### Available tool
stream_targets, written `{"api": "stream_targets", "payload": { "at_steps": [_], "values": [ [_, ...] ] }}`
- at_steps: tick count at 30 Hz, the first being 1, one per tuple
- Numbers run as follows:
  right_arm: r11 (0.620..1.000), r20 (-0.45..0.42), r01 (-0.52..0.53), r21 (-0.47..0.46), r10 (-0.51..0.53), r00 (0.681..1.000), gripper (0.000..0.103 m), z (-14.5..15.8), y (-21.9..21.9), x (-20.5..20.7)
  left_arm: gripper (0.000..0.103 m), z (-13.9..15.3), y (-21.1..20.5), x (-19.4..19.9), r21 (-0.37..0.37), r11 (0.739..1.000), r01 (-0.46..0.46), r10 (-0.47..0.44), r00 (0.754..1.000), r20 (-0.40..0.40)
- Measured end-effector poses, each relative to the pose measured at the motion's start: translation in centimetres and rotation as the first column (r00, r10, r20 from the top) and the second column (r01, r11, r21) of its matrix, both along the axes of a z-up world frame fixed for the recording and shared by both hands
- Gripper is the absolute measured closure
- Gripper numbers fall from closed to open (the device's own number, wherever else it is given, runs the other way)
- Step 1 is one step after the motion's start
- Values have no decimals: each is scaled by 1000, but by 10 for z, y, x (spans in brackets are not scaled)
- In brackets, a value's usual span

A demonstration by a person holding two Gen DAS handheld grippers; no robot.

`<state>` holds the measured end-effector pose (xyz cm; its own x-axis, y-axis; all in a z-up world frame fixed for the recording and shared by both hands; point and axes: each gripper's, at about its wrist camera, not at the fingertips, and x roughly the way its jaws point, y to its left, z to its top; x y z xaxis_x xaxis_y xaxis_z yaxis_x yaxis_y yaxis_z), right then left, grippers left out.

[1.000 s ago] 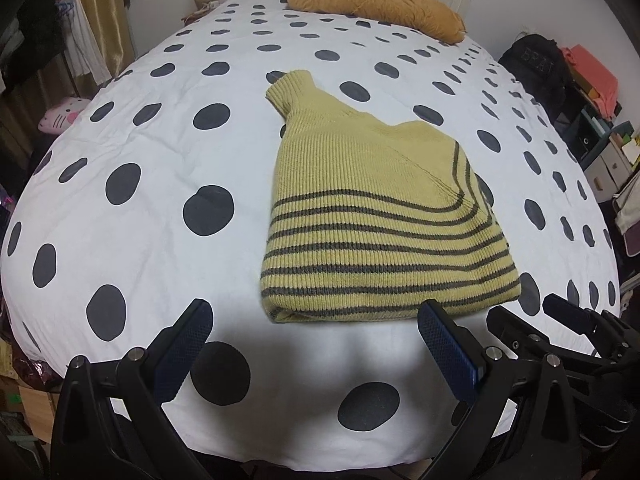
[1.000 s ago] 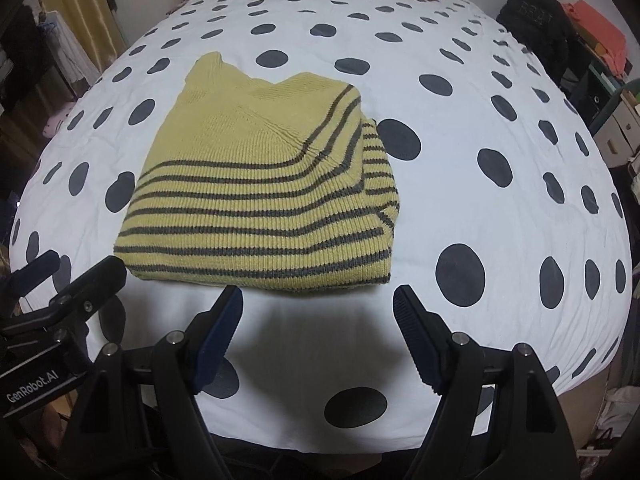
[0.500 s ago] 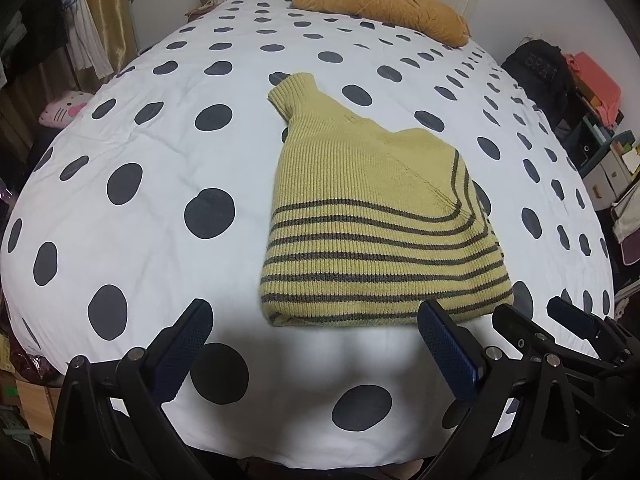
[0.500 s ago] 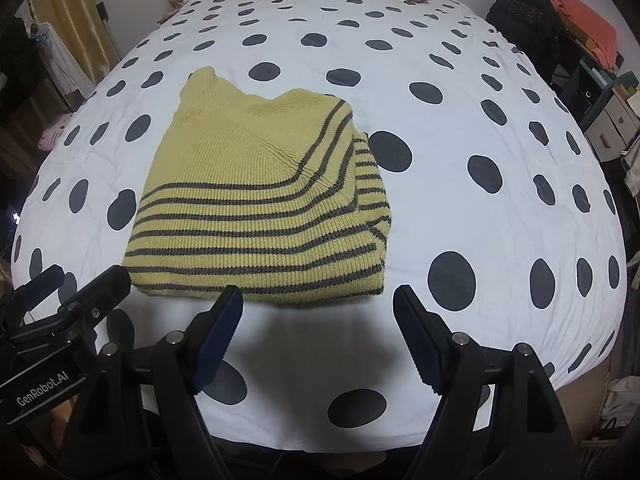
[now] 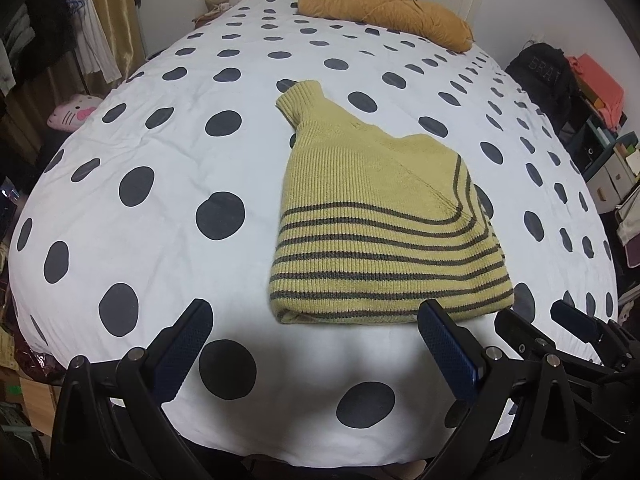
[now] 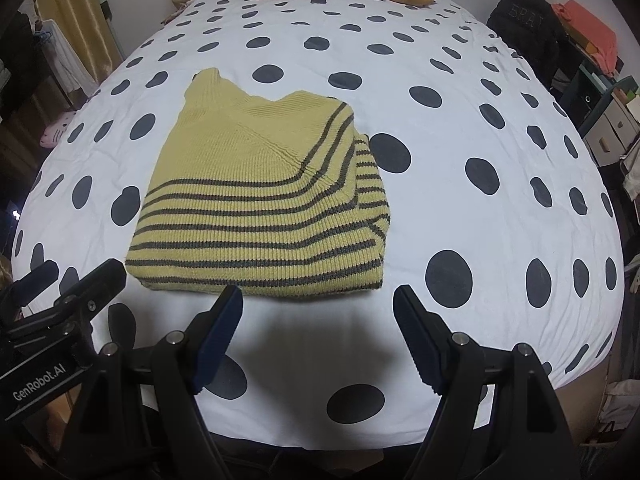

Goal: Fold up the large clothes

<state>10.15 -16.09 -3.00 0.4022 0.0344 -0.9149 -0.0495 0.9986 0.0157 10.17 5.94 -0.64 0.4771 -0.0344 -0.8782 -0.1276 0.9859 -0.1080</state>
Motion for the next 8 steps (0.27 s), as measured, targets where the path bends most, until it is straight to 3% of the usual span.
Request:
{"api": "stream_targets", "payload": {
  "at_steps": [8],
  "values": [
    [1000,-1,-2,0,2,1000,25,0,0,-2,1,3,-2,-5,28,1000,-9,8,1000,13]
  ]
}}
